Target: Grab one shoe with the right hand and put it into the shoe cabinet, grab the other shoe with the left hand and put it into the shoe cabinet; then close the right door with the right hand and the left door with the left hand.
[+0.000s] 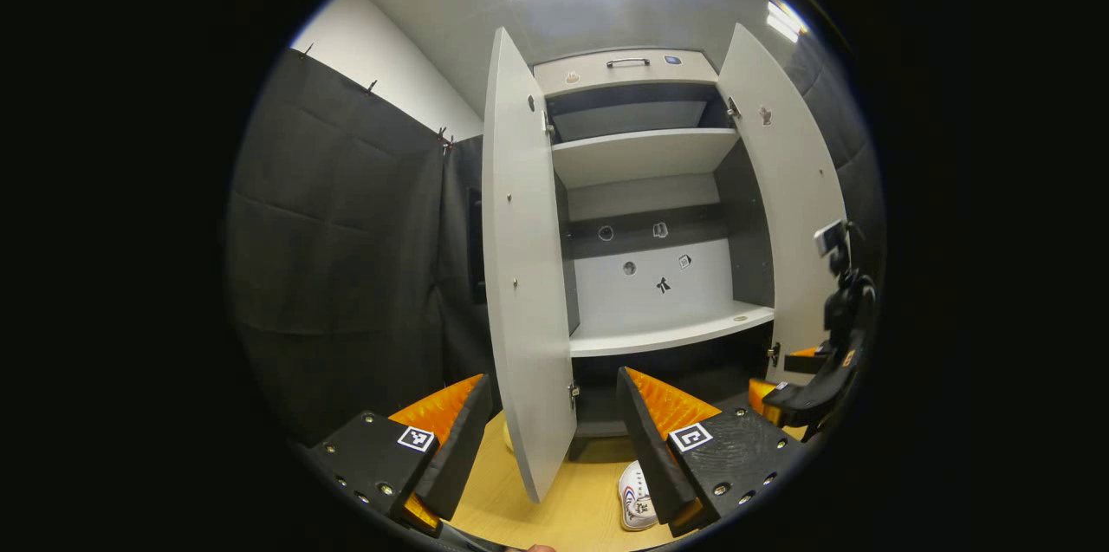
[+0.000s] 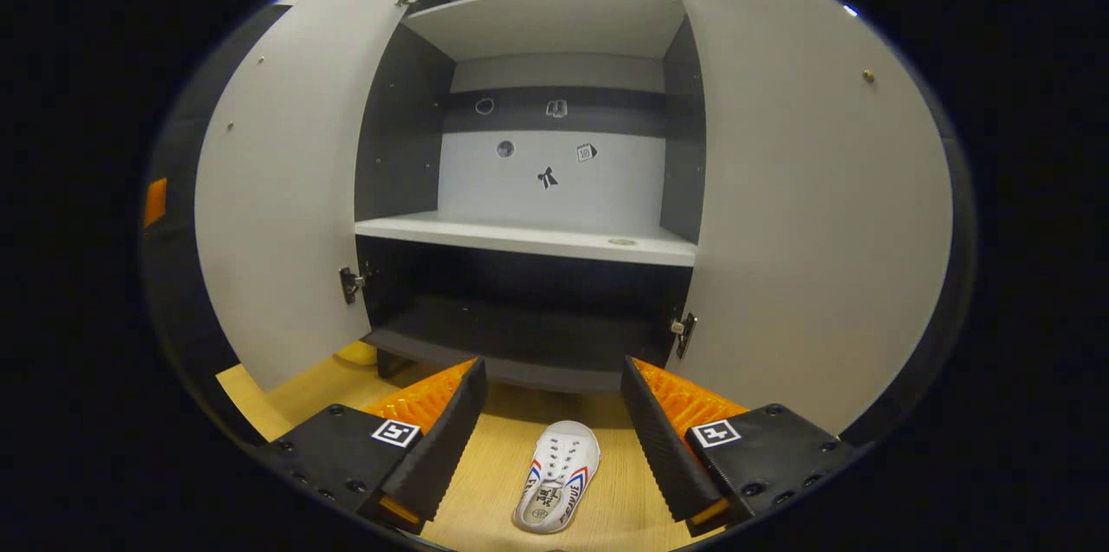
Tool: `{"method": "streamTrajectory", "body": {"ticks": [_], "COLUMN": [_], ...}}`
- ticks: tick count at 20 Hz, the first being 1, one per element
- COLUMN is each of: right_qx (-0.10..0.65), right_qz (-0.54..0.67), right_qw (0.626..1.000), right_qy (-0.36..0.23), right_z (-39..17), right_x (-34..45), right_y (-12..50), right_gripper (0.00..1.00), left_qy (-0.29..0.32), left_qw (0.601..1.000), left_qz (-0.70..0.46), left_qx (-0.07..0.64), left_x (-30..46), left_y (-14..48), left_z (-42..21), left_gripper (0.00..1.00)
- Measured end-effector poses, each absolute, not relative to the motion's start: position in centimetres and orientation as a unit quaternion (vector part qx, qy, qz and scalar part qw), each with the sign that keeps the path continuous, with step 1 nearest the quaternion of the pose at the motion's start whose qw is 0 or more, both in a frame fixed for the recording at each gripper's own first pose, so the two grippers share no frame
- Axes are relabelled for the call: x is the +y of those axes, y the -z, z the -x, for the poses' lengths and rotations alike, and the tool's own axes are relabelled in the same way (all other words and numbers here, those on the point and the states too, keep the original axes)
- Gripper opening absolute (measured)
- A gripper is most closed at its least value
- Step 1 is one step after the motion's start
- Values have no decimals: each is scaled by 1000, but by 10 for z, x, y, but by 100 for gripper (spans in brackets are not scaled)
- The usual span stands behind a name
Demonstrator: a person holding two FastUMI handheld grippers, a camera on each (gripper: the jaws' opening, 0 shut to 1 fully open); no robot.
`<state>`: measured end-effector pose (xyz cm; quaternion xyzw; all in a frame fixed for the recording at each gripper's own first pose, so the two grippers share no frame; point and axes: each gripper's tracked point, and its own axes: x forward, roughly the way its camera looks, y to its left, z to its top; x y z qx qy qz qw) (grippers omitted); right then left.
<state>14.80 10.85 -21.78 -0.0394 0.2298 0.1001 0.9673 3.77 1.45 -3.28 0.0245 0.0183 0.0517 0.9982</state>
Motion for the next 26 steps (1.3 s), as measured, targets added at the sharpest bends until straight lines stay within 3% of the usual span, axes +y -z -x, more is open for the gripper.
{"method": "streamTrajectory", "body": {"ticks": [12,20,24,26], "right_qx": [388,460,496,507], "right_qz": [40,26,7,6], "right_qw": [915,881,862,856], "right_qy": [-101,-105,-103,-104], "right_z": [-146,-131,-126,-125], "right_x": [123,124,127,129], "right_y": [351,400,421,428], "right_gripper": [98,98,95,84], "left_qy": [-66,-70,-72,-73], "left_qw": [997,996,996,996], "left_qz": [-26,-30,-33,-34], "left_qx": [32,42,42,42], "left_x": [44,48,48,48], "left_y": [50,56,55,55], "left_z": [-45,-47,-46,-44], "left_gripper": [79,79,79,79]}}
